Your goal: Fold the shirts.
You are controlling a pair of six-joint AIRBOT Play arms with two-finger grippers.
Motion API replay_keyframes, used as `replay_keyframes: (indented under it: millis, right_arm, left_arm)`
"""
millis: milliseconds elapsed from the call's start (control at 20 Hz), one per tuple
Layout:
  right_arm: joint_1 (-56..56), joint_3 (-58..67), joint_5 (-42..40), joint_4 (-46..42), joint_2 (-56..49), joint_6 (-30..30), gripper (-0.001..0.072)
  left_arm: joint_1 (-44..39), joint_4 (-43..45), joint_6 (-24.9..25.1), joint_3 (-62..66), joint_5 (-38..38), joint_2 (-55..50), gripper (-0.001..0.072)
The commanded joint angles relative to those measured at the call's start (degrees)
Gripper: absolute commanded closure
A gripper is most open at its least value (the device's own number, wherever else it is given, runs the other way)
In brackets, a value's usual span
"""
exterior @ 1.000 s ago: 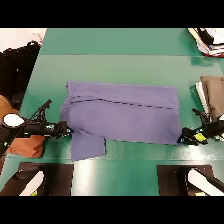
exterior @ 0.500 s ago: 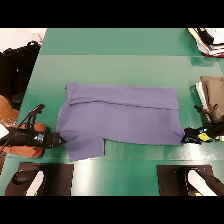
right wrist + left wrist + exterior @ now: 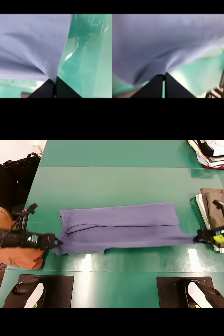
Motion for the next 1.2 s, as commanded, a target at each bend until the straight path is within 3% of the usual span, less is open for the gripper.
replay_keyframes:
  millis: [0, 250, 400, 450, 500, 550, 600, 850, 950, 1000, 1150]
  right_arm:
    - [3.1, 7.6, -5.6, 0.7, -10.8, 0.1, 0.0697]
    - [8.7, 21.5, -9.1, 4.0, -30.6, 0.2, 0.0696]
    - [8.9, 28.8, -9.9, 10.4, -38.6, 0.2, 0.0695]
    - [8.9, 31.0, -9.9, 11.4, -40.7, 0.2, 0.0661]
    - [8.9, 33.4, -9.8, 11.7, -42.7, 0.2, 0.0430]
    - [8.7, 35.5, -9.5, 11.7, -44.1, 0.2, 0.0240]
    - [8.1, 36.9, -8.8, 12.7, -44.8, 0.1, 0.0230]
    - [1.6, 33.8, -3.8, 12.7, -42.6, -3.7, 0.0231]
    - [-1.5, 29.5, -3.3, 13.2, -42.6, -5.4, 0.0197]
    - [-2.8, 27.1, -3.8, 14.5, -42.6, -6.8, 0.0134]
    - [-4.9, 21.2, -7.9, 20.7, -42.6, -9.8, 0.0140]
  left_arm:
    - [0.0, 0.0, 3.5, 4.8, 13.0, -12.7, 0.0684]
    - [0.0, -0.5, 5.9, 16.4, 19.5, -31.9, 0.0683]
    - [0.0, -2.0, 5.9, 20.5, 23.4, -38.1, 0.0682]
    - [0.0, -2.5, 5.9, 21.1, 24.9, -39.0, 0.0677]
    - [0.0, -3.2, 5.8, 21.3, 26.1, -39.4, 0.0450]
    - [0.0, -3.4, 5.8, 21.3, 26.8, -39.4, 0.0148]
    - [0.0, -3.3, 5.8, 21.8, 26.2, -39.4, 0.0096]
    - [0.0, -4.6, 5.9, 24.5, 18.2, -39.3, 0.0113]
    - [0.0, -5.5, 6.2, 24.5, 18.1, -39.3, 0.0504]
    - [0.0, -6.6, 7.6, 24.5, 18.3, -39.3, 0.0584]
    - [-0.7, -9.1, 8.5, 24.5, 18.4, -39.4, 0.0582]
